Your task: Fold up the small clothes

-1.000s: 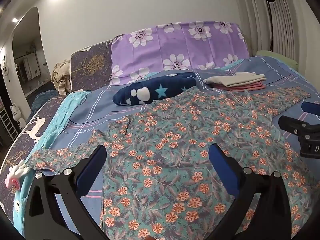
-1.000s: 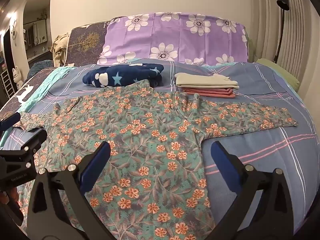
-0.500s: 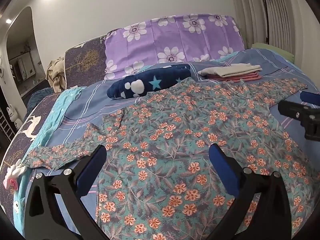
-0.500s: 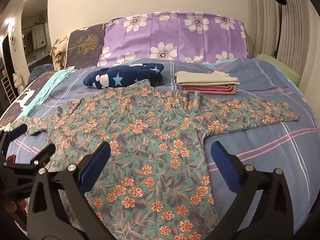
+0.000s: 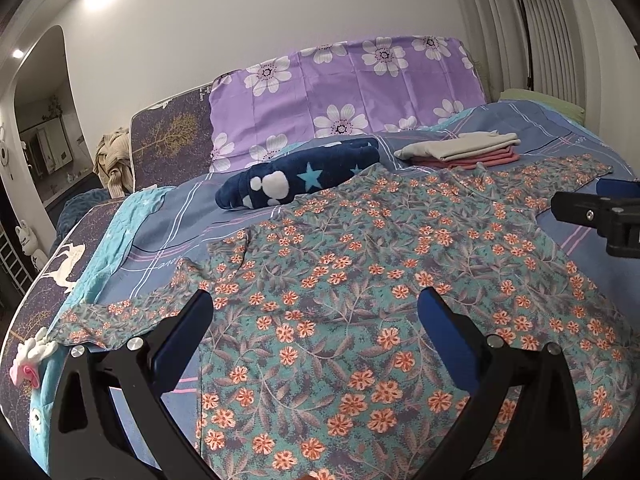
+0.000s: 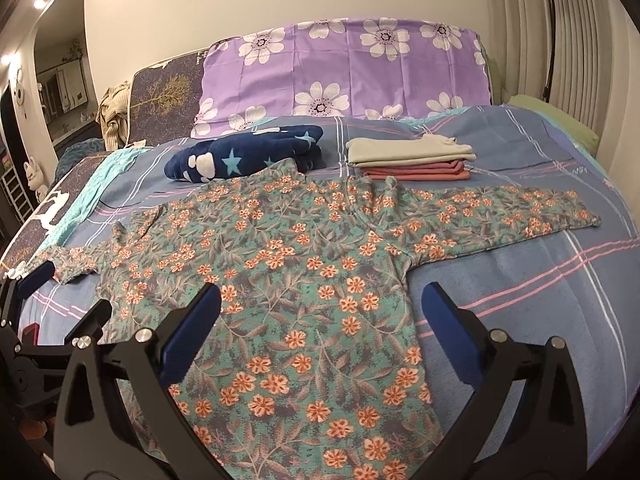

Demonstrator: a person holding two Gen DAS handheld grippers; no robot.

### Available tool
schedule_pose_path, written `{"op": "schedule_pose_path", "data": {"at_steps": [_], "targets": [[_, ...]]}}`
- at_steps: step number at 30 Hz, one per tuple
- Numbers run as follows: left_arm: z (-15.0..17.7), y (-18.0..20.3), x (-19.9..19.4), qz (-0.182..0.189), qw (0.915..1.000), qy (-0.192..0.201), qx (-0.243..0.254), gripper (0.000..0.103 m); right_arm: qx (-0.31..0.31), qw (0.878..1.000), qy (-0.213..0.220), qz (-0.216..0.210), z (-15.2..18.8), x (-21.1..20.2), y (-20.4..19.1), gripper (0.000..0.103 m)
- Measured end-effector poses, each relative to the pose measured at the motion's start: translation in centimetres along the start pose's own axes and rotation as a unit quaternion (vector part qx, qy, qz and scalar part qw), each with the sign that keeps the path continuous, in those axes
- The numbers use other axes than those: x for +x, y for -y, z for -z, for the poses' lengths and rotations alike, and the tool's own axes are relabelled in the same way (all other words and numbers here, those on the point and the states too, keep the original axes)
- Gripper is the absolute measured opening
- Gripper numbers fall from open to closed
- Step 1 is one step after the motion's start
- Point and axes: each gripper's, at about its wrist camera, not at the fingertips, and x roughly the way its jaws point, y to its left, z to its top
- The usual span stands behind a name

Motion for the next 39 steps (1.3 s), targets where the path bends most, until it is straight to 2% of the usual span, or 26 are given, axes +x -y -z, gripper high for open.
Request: {"op": "schedule_pose_path", "data": {"at_steps": [16, 39], "targets": [[0.4, -0.3, -0.1, -0.009, 0.9999, 0.004, 0.007, 0.102, -0.024, 0.999, 0.022, -0.012, -0.2, -1.1, -1.2, 0.101], [2.5, -2.7, 1.0, -0.011, 0.9996, -0.019, -0.017, 0.102, -0.045, 0.999, 0.002, -0.003, 0.5, -0.1, -3.2, 0.101]]}}
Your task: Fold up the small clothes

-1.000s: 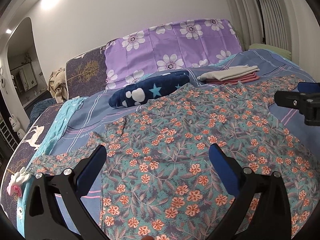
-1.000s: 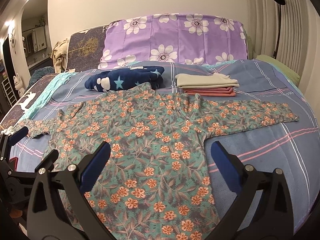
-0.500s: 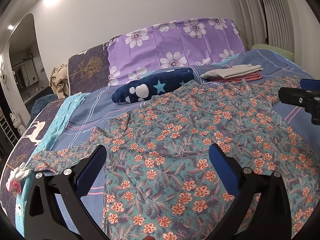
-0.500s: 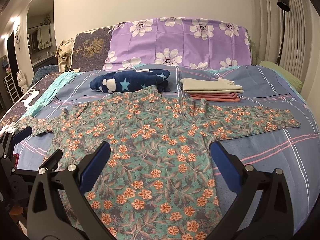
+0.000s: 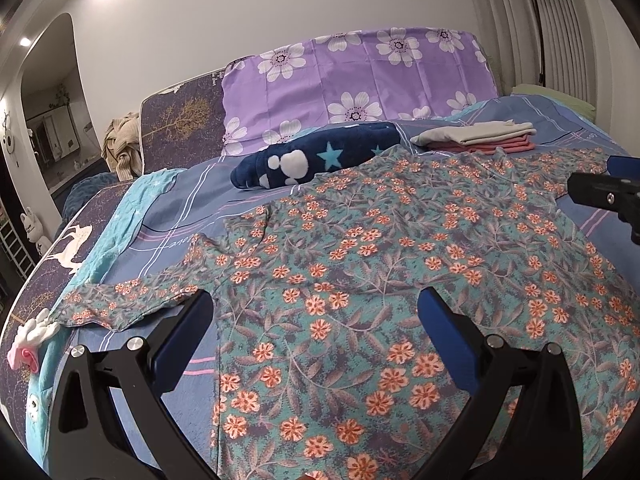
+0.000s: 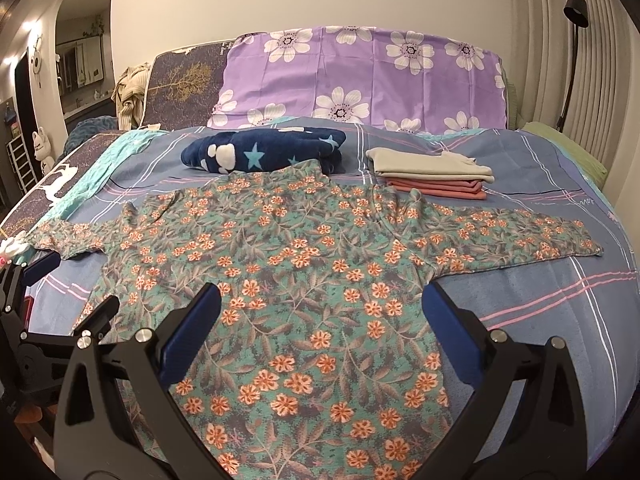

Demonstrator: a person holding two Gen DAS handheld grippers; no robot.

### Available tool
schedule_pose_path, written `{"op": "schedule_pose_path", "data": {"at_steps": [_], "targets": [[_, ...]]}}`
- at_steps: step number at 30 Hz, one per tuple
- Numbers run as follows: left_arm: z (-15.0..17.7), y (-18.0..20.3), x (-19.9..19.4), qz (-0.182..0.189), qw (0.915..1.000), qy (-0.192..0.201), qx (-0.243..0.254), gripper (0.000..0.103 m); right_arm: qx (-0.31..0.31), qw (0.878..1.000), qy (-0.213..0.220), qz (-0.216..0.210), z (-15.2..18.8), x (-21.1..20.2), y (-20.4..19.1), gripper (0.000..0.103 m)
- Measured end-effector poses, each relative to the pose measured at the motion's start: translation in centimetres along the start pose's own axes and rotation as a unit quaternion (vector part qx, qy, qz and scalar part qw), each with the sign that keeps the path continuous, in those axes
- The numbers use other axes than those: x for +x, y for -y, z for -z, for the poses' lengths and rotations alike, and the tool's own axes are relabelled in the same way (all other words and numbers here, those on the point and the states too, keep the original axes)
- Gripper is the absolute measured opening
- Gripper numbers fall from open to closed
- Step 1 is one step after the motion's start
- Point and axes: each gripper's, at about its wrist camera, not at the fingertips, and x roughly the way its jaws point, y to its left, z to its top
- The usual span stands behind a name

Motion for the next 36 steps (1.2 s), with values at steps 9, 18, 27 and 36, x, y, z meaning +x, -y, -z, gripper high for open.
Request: {"op": "schedule_pose_path", "data": {"at_steps": [9, 18, 27, 36], "targets": [[0.8, -1.3, 0.7, 0.018, 0.9993, -0.016, -0.029, 0.102, -0.007, 1.000, -0.010, 0.003, 0.2, 0.6, -0.6, 0.101], [2.0, -2.7, 2.5, 0.044, 0.9947, -0.058, -0.073, 0.102, -0.008, 1.000, -0.026, 0.009, 1.0, 1.7, -0.3, 0.101], [3.9, -13.0, 5.2, 0.051, 0.9685, -0.083, -0.229, 0.075, 0.009, 0.998, -0.058, 0.037, 2.3, 3.5, 1.9, 0.101], [9.3, -30.1, 9.1, -0.073, 0.8930, -0.126, -0.426, 0.044, 0.022, 0.995, -0.075, 0.064, 2.8, 4.7, 4.1, 0.101]]}}
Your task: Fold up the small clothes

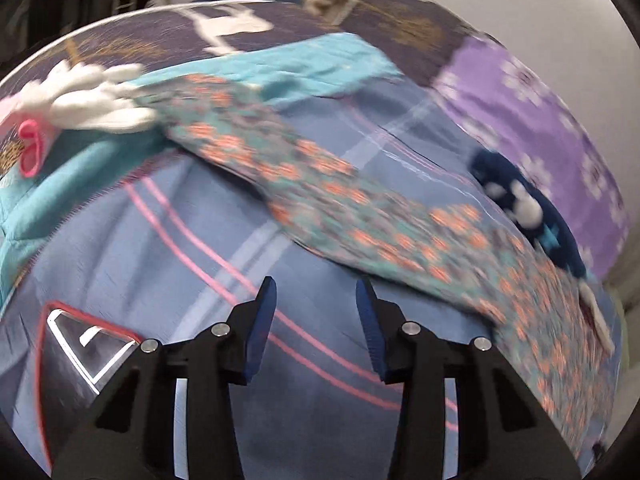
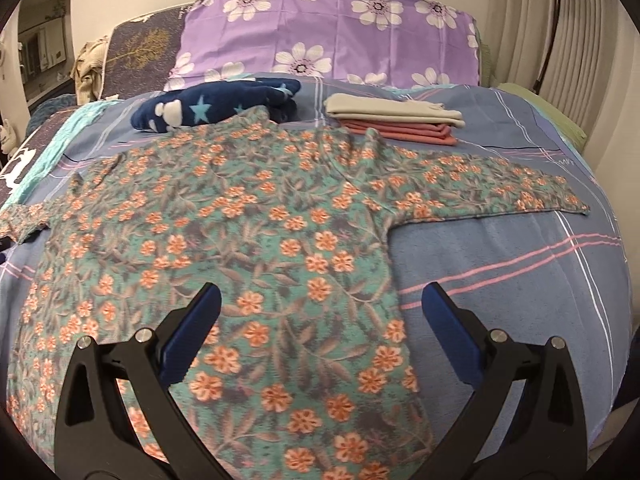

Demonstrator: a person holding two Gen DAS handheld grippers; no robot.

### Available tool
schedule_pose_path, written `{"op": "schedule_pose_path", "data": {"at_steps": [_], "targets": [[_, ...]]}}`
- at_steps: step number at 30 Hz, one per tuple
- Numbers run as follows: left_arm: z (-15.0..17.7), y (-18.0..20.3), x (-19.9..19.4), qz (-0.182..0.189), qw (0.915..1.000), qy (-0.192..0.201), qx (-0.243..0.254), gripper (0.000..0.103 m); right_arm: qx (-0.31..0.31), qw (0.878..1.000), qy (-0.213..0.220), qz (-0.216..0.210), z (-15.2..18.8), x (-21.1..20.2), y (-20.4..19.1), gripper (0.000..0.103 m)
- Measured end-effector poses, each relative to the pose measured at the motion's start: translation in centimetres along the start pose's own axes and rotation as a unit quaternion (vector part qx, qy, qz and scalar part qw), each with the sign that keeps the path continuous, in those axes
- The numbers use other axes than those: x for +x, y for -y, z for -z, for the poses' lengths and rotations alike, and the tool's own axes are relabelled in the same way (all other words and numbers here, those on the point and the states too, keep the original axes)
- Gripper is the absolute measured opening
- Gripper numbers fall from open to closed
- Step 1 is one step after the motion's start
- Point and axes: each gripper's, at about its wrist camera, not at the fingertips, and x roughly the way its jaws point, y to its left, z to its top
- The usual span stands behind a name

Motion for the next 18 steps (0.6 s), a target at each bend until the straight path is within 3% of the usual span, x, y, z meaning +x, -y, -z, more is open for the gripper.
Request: {"op": "schedule_pose_path", "data": {"at_steps": [5, 12, 14, 15, 18], "targets": [[-4.2, -4.2, 2.8, -0.015, 0.9950, 0.005, -0.099, 0.048, 0.010, 1.000, -0.018, 0.017, 0.1, 1.0, 0.7, 0.101], [-8.1, -5.4, 4.9, -0.029, 0.9859, 0.035, -0.161, 0.044, 0.003, 0.999, -0.017, 0.030, -0.1, 1.2, 0.9, 0.101], [-9.1, -5.0, 4.9, -0.035, 0.9860, 0.042, -0.157, 0.014, 0.006, 0.999, -0.019, 0.029, -0.2, 1.4, 1.0, 0.101], [-9.2, -4.6, 4.8, -0.032, 0.9867, 0.045, -0.153, 0.006, 0.008, 0.999, -0.020, 0.029, -0.2, 1.5, 1.1, 0.101], [-10.1, -1.1, 2.6, -0.016, 0.9914, 0.079, -0.104, 0.003, 0.014, 0.999, -0.025, 0.027, -0.1, 1.9, 1.4, 0.101]]}}
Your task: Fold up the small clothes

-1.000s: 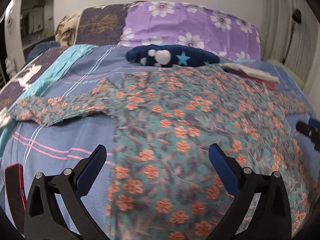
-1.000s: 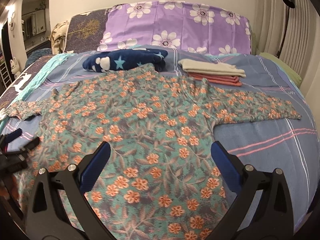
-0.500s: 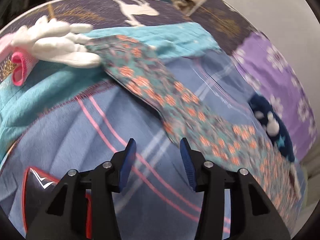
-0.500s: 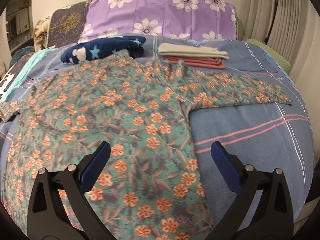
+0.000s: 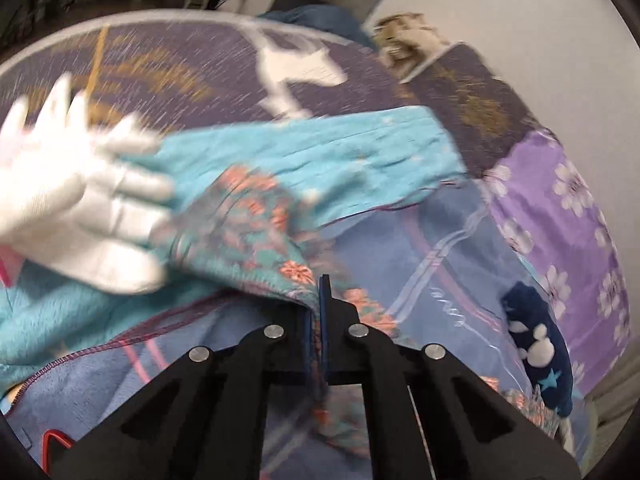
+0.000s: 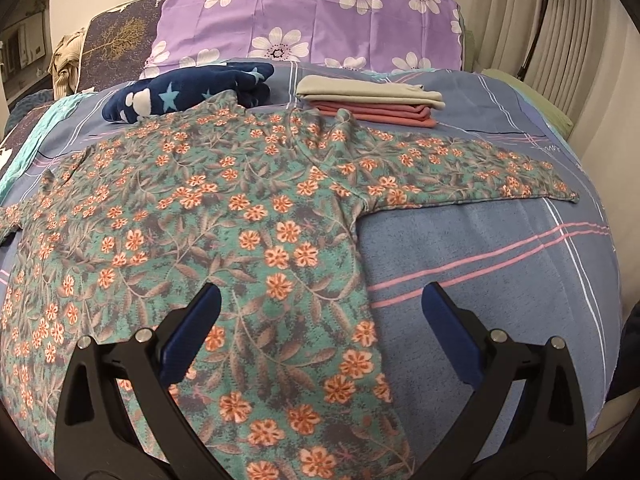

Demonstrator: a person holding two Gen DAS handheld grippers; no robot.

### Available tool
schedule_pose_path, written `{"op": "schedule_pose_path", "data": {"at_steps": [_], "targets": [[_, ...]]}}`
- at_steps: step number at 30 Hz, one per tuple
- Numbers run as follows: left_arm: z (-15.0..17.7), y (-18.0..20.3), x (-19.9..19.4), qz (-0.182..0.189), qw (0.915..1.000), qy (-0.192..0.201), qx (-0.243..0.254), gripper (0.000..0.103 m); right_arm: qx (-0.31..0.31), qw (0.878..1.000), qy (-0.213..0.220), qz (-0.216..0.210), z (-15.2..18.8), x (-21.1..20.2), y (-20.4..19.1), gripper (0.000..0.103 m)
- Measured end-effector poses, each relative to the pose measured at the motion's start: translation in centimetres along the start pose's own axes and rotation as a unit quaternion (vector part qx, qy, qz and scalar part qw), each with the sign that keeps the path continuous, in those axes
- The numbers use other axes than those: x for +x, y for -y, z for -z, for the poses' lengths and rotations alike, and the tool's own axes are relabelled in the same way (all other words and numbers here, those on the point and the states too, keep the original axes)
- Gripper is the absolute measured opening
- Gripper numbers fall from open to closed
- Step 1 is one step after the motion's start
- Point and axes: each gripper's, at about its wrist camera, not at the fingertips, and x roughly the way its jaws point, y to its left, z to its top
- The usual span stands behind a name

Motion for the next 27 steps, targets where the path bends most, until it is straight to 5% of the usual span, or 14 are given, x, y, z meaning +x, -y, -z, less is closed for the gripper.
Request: {"op": "schedule_pose_path", "data": {"at_steps": [3, 6, 12, 13, 14, 15, 19, 22, 25, 27], "targets": [[1.0, 6.6, -3.3, 0.060, 0.9943, 0.024, 0.085, 0.002, 0.010, 1.000, -0.009, -0.008, 0.1, 0.6, 0.4, 0.101], [4.0, 14.3, -6.8, 0.137, 0.9746, 0.032, 0.174, 0.003, 0.022, 1.000, -0.012, -0.014, 0.3, 0.9, 0.9, 0.101], [18.3, 28.5, -12.0, 0.261, 0.8879, -0.005, 0.379, 0.006, 0.051, 0.998, -0.020, -0.021, 0.5, 1.4, 2.5, 0.101], [21.8, 30.2, -12.4, 0.274, 0.8685, -0.017, 0.413, 0.022, 0.054, 0.998, -0.020, -0.022, 0.6, 1.4, 2.8, 0.101], [24.5, 31.0, -12.6, 0.277, 0.8564, -0.025, 0.435, 0.050, 0.057, 0.998, -0.021, -0.024, 0.6, 1.3, 3.1, 0.101], [26.9, 31.5, -12.8, 0.273, 0.8467, -0.030, 0.456, 0.061, 0.057, 0.998, -0.020, -0.024, 0.6, 1.3, 3.2, 0.101], [33.7, 30.8, -14.2, 0.267, 0.8054, -0.033, 0.528, 0.074, 0.047, 0.999, -0.012, -0.025, 0.5, 1.0, 4.1, 0.101], [33.6, 28.1, -14.7, 0.228, 0.7954, 0.007, 0.561, 0.086, 0.037, 0.999, -0.007, -0.039, -0.3, 1.0, 4.3, 0.101], [31.6, 25.0, -14.7, 0.179, 0.8093, 0.029, 0.559, 0.093, 0.010, 0.996, 0.006, -0.087, -2.3, 0.7, 2.9, 0.097], [29.6, 23.3, -13.8, 0.148, 0.8230, 0.026, 0.548, 0.094, -0.022, 0.994, 0.011, -0.109, -3.6, 0.6, 1.2, 0.078]]}}
